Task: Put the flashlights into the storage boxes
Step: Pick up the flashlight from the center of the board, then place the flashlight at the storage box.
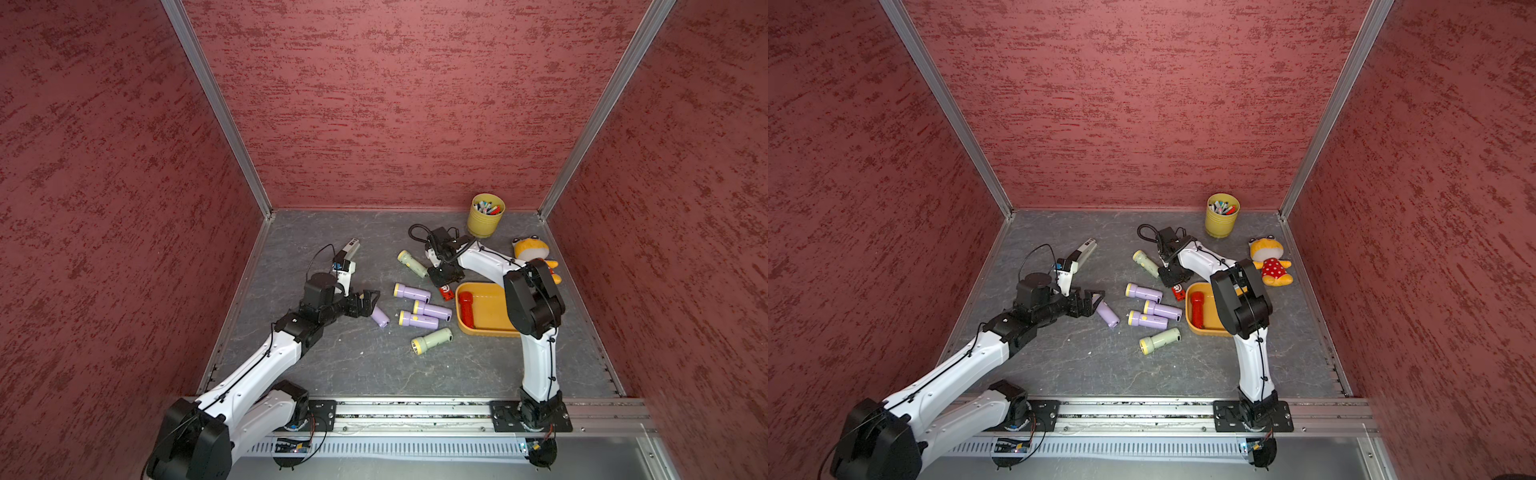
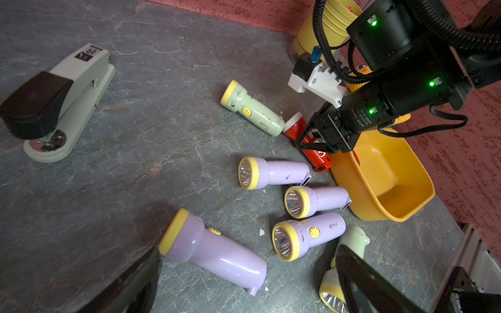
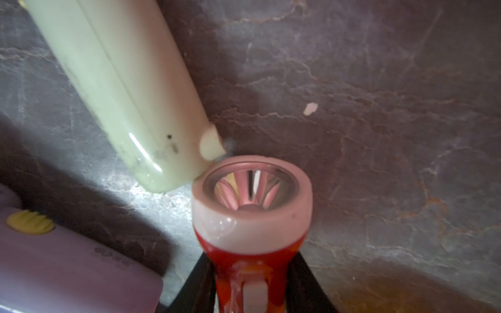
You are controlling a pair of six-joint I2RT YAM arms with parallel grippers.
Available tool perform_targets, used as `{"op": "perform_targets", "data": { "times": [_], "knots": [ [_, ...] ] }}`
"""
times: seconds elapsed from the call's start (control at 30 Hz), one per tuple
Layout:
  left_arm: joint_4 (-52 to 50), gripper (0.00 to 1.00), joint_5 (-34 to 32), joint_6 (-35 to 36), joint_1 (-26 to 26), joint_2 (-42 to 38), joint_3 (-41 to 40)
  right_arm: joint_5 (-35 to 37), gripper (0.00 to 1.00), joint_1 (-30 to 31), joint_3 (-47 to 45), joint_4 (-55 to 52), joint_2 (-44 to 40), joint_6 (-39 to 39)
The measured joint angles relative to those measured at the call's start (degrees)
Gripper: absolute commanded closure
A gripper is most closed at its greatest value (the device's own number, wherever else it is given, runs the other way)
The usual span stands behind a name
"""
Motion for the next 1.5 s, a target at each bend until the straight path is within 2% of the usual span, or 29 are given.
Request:
{"op": "perform_targets", "data": {
  "times": [0.1, 0.27, 0.43, 0.57, 0.73, 0.97, 1.5],
  "knots": [
    [0.0, 0.00, -0.4, 1.1, -2.0, 1.8, 2.2, 0.3, 0.71, 0.0, -0.8, 0.3, -3.8, 0.9],
    [0.9, 0.00, -0.5, 2.7, -5.6, 6.7, 5.9, 0.6, 0.71, -0.7, -3.7, 1.4, -16.8, 3.3],
    [3.0, 0.00, 0.0, 3.8, -8.4, 12.9, 8.9, 0.4, 0.71, -5.2, -13.7, 3.3, -30.7, 7.2],
    [4.3, 0.00, 0.3, 4.6, -10.8, 16.6, 11.1, -0.2, 0.70, -10.6, -23.4, 3.3, -35.8, 11.0],
    [6.0, 0.00, 0.8, 4.8, -12.3, 18.5, 12.0, -1.4, 0.71, -13.1, -30.5, 3.3, -37.0, 14.2],
    [6.6, 0.00, 0.8, 4.7, -12.4, 18.5, 12.0, -2.7, 0.71, -13.1, -34.8, 5.1, -37.0, 16.0],
    [6.6, 0.00, 0.5, 4.7, -12.4, 18.1, 12.0, -2.9, 0.69, -13.1, -36.0, 8.5, -31.5, 16.1]
  ]
}}
